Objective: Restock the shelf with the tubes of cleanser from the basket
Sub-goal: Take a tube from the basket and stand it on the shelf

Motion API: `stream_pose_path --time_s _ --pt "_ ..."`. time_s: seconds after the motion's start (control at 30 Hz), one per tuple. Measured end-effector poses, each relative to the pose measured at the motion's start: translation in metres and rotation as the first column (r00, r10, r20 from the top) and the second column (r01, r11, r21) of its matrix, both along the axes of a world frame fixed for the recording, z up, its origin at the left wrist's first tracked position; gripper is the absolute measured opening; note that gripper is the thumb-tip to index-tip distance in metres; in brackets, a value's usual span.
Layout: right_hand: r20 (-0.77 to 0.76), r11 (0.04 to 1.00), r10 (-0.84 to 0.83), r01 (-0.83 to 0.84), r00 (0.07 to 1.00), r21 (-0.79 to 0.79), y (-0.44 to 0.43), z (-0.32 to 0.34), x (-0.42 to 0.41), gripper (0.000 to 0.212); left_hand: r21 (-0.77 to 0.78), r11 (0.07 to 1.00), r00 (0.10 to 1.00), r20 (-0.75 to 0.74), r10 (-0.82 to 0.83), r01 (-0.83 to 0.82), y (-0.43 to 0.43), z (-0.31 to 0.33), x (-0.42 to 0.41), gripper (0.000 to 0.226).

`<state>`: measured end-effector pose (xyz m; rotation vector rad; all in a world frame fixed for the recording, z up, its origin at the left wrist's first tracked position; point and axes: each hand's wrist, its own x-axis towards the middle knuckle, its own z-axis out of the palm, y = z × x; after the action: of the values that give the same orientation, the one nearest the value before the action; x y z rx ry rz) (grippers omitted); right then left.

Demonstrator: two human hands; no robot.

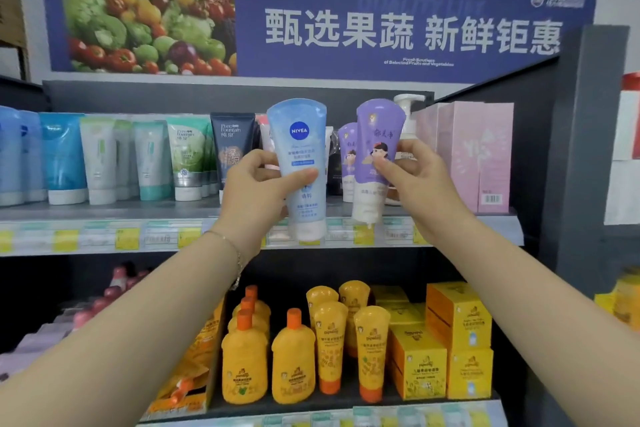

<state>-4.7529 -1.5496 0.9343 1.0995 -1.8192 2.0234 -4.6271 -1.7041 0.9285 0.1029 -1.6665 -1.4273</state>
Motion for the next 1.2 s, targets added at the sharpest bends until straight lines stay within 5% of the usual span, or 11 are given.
stream_pose_path --time_s 0.2,0.53,0.8,1.0,1.2 --pt "-0.008 0.995 -0.097 0.097 0.995 -0.040 -0.019 0.022 -0.034 0.018 -0.022 1.000 0.999 -0.039 -0.012 0.011 0.003 0.007 -0.007 0.028" --pt "-0.147 0.921 -0.285 0.313 0.947 0.231 -0.061 0.017 -0.076 0.026 -0.049 0.999 1.000 -0.024 0.020 -0.022 -0.004 0.005 -0.014 0.030" --pt "-0.253 0.843 -0.291 0.373 0.923 0.388 -0.063 0.022 -0.072 0.034 -0.071 0.997 1.000 -0.002 0.013 -0.013 -0.007 0.003 -0.015 0.030" --pt "-0.250 0.775 -0.285 0.376 0.925 0.508 -0.048 0.025 -0.066 0.017 -0.080 0.997 1.000 0.003 0.006 -0.006 -0.009 0.000 -0.009 0.030" --pt "-0.294 0.777 -0.329 0.434 0.898 0.457 -0.028 0.020 -0.048 0.028 -0.084 0.996 1.000 0.009 0.018 -0.017 -0.014 -0.004 -0.003 0.029"
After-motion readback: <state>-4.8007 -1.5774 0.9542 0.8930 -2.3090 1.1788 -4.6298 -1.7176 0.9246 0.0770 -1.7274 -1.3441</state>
